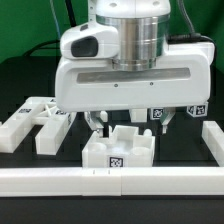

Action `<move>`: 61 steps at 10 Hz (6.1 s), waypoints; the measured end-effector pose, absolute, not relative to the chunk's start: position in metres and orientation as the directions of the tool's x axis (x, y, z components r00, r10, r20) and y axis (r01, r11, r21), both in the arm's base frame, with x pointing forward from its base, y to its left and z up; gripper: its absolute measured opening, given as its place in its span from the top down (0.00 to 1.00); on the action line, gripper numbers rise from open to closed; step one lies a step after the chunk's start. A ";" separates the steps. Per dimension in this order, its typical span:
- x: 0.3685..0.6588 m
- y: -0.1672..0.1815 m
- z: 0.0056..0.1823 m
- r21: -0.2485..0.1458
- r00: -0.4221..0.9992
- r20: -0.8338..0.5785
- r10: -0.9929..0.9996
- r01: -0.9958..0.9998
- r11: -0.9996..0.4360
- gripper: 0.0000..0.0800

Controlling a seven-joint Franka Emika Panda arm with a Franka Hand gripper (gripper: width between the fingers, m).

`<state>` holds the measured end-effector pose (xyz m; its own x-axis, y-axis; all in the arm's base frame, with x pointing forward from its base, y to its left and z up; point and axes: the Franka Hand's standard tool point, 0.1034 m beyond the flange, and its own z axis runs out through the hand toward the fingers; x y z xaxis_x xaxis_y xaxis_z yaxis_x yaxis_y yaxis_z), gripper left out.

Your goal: Assemble chair

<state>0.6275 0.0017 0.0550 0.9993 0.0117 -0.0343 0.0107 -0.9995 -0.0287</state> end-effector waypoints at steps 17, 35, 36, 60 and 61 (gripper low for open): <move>0.600 0.026 0.009 -0.025 0.997 -0.059 0.044 0.043 -0.999 0.94; 0.625 0.107 0.010 -0.033 0.999 -0.034 -0.014 -0.016 -0.999 0.96; 0.624 0.110 0.010 -0.032 0.999 -0.034 -0.010 -0.012 -0.999 0.96; 0.522 0.036 0.053 -0.026 0.998 -0.045 0.054 0.053 -0.998 0.19; 0.520 0.036 0.051 -0.025 0.997 -0.061 0.056 0.054 -0.998 0.19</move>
Offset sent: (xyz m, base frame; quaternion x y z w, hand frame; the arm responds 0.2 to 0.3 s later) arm -0.0021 0.0221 -0.0285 -0.0227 0.0013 0.0209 0.9995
